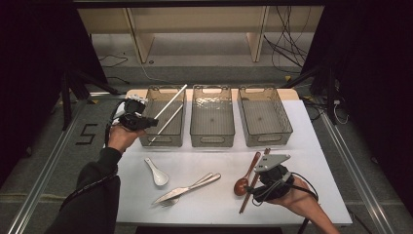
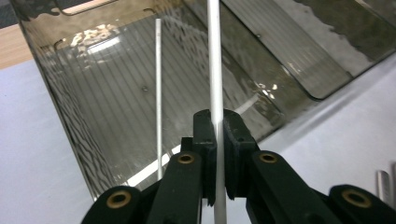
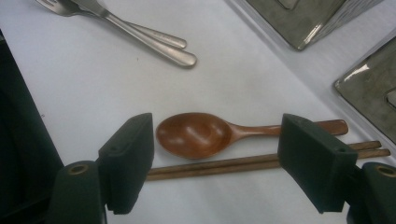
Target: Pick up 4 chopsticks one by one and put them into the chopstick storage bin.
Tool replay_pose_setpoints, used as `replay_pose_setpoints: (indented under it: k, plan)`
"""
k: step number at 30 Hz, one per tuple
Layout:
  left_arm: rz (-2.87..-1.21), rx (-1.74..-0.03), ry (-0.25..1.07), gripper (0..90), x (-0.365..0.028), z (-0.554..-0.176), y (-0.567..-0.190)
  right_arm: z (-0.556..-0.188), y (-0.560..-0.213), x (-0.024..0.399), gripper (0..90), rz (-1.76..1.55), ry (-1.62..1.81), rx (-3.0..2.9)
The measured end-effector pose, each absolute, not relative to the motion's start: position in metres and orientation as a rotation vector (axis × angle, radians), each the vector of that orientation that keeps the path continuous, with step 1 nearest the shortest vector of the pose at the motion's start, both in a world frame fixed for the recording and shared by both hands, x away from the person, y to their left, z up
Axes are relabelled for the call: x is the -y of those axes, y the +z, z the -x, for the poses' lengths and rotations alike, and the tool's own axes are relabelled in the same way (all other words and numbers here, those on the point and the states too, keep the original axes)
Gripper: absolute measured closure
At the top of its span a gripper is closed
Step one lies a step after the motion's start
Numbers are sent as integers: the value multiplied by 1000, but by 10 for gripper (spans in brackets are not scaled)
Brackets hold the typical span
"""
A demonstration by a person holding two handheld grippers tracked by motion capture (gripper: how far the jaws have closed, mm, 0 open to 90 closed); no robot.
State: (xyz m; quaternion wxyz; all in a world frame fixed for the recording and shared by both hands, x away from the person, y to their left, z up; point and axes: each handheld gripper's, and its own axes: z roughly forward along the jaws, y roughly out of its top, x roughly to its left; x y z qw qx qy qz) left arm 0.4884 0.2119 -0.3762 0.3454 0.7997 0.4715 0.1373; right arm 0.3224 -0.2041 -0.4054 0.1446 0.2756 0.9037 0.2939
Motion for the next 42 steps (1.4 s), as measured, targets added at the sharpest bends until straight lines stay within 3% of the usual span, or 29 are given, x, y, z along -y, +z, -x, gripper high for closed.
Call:
replay_pose_setpoints:
  k: [29,33,42]
  plan:
    - [-2076,-1416,356,833,-207,-535,-402,-320,-404,206,243,-792,880,-2599]
    - [-2042,-1438,385,598,-205,-535,-400,-320,-404,206,244,-794,876,-2605]
    - [-2000,-1336,344,406,-202,-507,-381,-320,-405,206,244,-794,872,-2603]
